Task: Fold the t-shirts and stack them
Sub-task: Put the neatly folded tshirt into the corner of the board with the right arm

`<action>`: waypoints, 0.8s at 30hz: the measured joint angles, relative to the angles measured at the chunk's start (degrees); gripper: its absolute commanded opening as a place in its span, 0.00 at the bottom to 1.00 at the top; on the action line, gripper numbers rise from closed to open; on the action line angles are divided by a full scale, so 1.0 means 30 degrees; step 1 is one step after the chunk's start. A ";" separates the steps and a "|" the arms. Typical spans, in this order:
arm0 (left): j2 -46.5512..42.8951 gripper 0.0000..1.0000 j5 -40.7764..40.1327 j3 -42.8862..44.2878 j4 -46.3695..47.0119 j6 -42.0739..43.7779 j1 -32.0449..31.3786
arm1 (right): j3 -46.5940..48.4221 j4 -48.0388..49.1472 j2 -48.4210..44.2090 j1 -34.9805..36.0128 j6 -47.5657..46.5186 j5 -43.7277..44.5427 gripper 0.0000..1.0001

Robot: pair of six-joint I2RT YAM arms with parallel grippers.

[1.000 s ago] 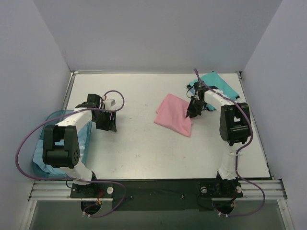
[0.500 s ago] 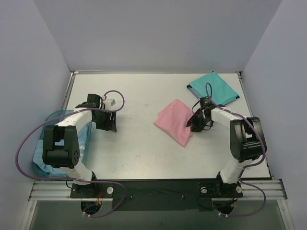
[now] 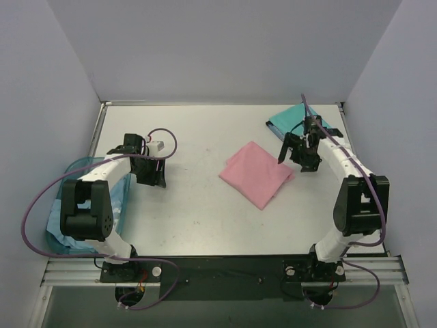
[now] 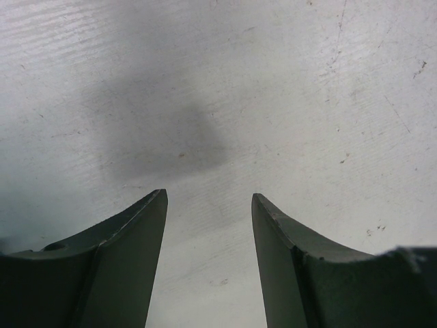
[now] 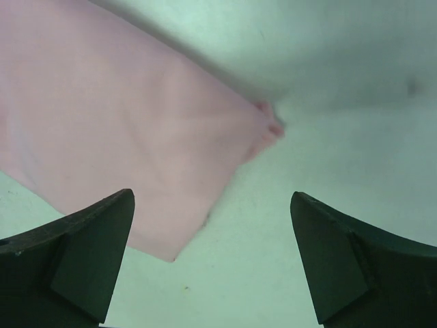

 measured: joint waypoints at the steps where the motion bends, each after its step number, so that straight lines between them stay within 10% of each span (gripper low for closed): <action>1: 0.0000 0.63 -0.0007 0.0000 0.0000 0.0007 0.0000 | 0.1428 -0.0393 0.0546 0.0102 -0.1297 -0.0138 0.93; 16: -0.0736 0.63 -0.0568 -0.0044 -0.0117 0.0554 -0.0007 | 1.2947 -0.5246 1.1220 0.2062 -1.3471 -0.4000 0.90; 24: -0.0743 0.63 -0.0794 -0.0146 -0.0146 0.0838 -0.0044 | 1.3675 -0.6637 1.2670 0.2237 -1.4753 -0.3759 0.42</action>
